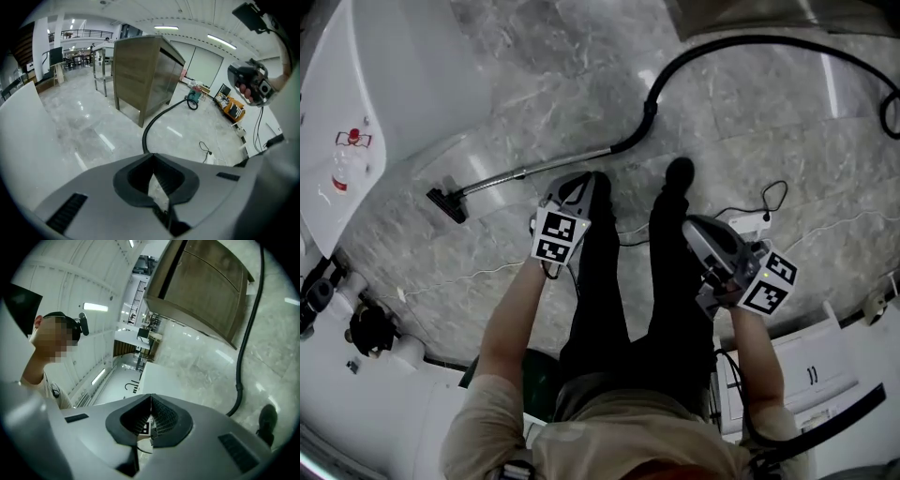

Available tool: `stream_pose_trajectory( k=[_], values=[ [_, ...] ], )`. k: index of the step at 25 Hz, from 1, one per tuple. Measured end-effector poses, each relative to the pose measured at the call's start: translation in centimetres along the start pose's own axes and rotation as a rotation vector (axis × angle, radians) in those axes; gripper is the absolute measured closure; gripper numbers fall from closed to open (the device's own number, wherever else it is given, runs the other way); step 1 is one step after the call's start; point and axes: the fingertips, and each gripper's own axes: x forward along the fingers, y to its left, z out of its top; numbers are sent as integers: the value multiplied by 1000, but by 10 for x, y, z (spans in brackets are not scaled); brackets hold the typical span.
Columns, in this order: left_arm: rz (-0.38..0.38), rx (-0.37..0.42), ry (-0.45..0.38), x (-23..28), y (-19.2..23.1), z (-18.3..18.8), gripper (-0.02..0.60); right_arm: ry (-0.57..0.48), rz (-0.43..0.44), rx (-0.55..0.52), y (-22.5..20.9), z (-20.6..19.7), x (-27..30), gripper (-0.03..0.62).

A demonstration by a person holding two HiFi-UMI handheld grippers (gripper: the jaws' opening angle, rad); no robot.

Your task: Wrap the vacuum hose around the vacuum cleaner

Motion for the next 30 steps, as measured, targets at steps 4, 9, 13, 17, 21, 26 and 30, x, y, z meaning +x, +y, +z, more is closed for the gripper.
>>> stream_pose_trajectory(
  k=[4, 9, 13, 17, 21, 26, 30],
  values=[
    [-10, 48, 36, 60, 19, -48, 577, 1, -41, 31, -55, -21, 15, 591],
    [-65, 110, 50, 128, 27, -79, 577, 13, -72, 64, -96, -43, 18, 591],
    [-157, 156, 139, 184, 32, -117, 569, 33, -123, 88, -131, -52, 19, 591],
    [-246, 199, 348, 235, 35, -182, 299, 26, -177, 103, -162, -50, 13, 591],
    [-278, 297, 502, 271, 38, -234, 267, 12, -218, 99, -181, -45, 7, 591],
    [-247, 427, 572, 314, 47, -269, 268, 8, -285, 121, -214, -47, 4, 591],
    [-245, 501, 621, 340, 45, -284, 268, -3, -315, 126, -230, -50, 3, 591]
  ],
)
